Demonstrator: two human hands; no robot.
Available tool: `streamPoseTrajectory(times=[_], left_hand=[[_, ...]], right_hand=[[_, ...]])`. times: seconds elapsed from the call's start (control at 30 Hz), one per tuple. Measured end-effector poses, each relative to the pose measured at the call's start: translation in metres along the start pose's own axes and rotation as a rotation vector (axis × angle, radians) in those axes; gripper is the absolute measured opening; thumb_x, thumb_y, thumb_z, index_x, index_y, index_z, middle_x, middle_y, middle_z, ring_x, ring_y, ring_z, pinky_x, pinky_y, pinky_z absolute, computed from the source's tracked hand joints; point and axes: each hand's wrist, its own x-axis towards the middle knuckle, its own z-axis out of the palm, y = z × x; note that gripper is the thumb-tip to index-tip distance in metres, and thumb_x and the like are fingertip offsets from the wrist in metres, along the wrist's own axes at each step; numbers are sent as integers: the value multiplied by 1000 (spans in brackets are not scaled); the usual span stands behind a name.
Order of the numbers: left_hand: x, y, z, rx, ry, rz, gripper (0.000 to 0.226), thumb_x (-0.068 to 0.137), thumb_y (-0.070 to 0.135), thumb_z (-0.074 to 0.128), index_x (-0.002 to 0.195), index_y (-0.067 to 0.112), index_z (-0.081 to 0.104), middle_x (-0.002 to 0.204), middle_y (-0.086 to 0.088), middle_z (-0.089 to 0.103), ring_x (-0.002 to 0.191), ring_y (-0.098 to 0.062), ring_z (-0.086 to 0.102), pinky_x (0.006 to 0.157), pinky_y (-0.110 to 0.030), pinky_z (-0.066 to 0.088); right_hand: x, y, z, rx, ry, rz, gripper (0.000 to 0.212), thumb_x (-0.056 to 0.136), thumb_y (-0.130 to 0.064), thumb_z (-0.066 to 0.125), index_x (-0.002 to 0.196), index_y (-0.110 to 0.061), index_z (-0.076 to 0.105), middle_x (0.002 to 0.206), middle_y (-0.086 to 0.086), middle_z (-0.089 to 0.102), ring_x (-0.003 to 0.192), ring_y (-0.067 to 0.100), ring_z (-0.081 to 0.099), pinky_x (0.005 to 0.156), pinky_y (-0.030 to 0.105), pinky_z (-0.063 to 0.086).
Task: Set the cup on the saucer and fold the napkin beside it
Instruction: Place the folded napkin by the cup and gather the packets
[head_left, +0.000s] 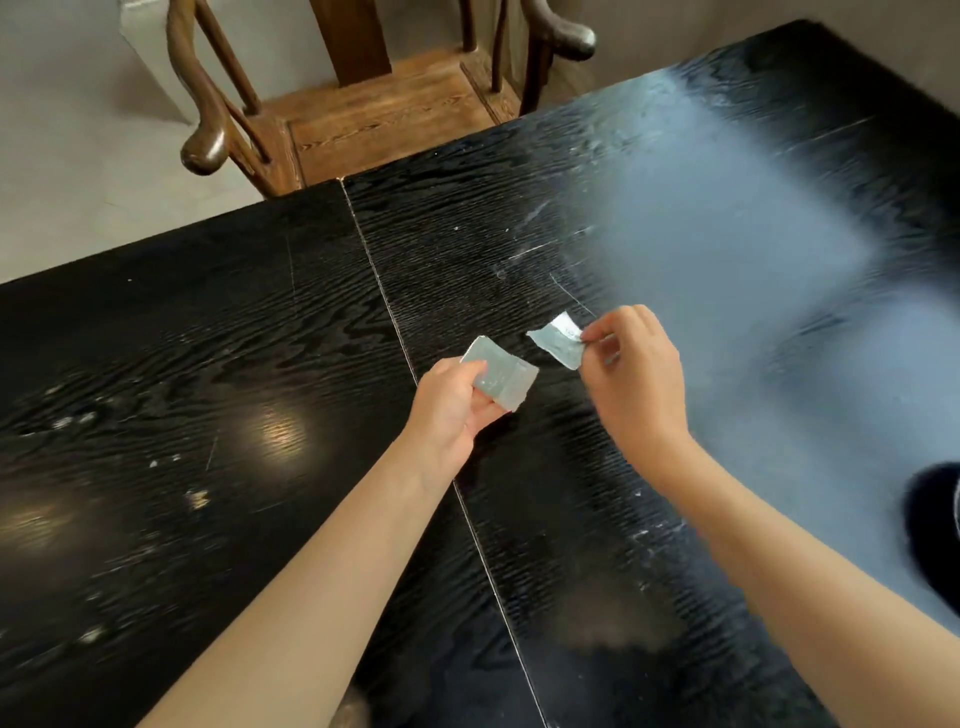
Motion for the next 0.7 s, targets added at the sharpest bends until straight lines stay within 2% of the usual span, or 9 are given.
streamPoseTrajectory(times=[0.07,0.13,0.23,0.3,0.4,0.5,0.57,0.63,0.7], left_hand=[[-12,-7,15,-44,-43,-26,28,95,4,40,121,-2,46,115,-24,61,105,-36,63,92,-50,50],[-23,-16,28,-96,-98,-45,27,96,9,38,117,-2,51,116,-25,62,98,-33,65,89,-47,52],[-38,-31,43,-118,-191,-75,33,98,29,42,107,3,60,102,-18,68,83,-23,69,71,-36,58],[-45,-42,51,-27,-200,-55,32,95,29,50,112,3,56,97,-14,69,76,-18,70,63,-29,57],[-51,-58,60,48,-195,-1,33,96,14,47,128,6,43,108,-17,66,85,-22,71,72,-32,59],[-61,-70,79,48,-321,32,34,100,11,37,131,4,45,123,-19,62,111,-26,63,94,-36,51],[-71,-82,97,42,-386,58,34,100,9,33,131,1,46,126,-18,59,115,-25,58,102,-35,44],[-84,-95,110,72,-445,71,34,100,10,32,130,3,47,122,-14,59,110,-20,56,102,-34,40],[-97,-109,120,144,-492,54,33,99,9,36,129,4,49,118,-9,61,106,-17,56,99,-32,41]], right_hand=[[-23,-8,-4,-33,40,24,7,78,-4,58,81,-10,58,84,-5,49,75,18,51,62,27,39],[-41,-10,-4,-94,52,32,4,75,-5,60,78,-8,58,82,1,52,75,22,51,60,33,43],[-57,-8,-8,-191,60,44,2,71,-6,58,72,-5,56,76,9,55,70,28,51,58,42,46],[-66,-2,-17,-196,46,-9,3,72,-5,57,75,-5,58,78,8,55,71,27,51,58,41,46],[-79,11,-38,-8,3,40,4,82,-10,60,87,-11,60,88,1,51,82,18,50,65,25,46],[-89,22,-64,335,93,426,14,88,-27,59,98,-18,54,96,-4,52,80,6,53,65,9,44],[-94,35,-81,533,65,588,15,89,-31,58,97,-18,57,95,-2,61,77,6,59,69,16,50],[-100,46,-98,684,36,624,7,90,-23,57,90,-18,62,85,-1,68,72,9,64,65,25,53],[-110,60,-120,686,89,596,9,90,-17,58,84,-18,65,78,-3,68,69,9,64,62,24,52]])
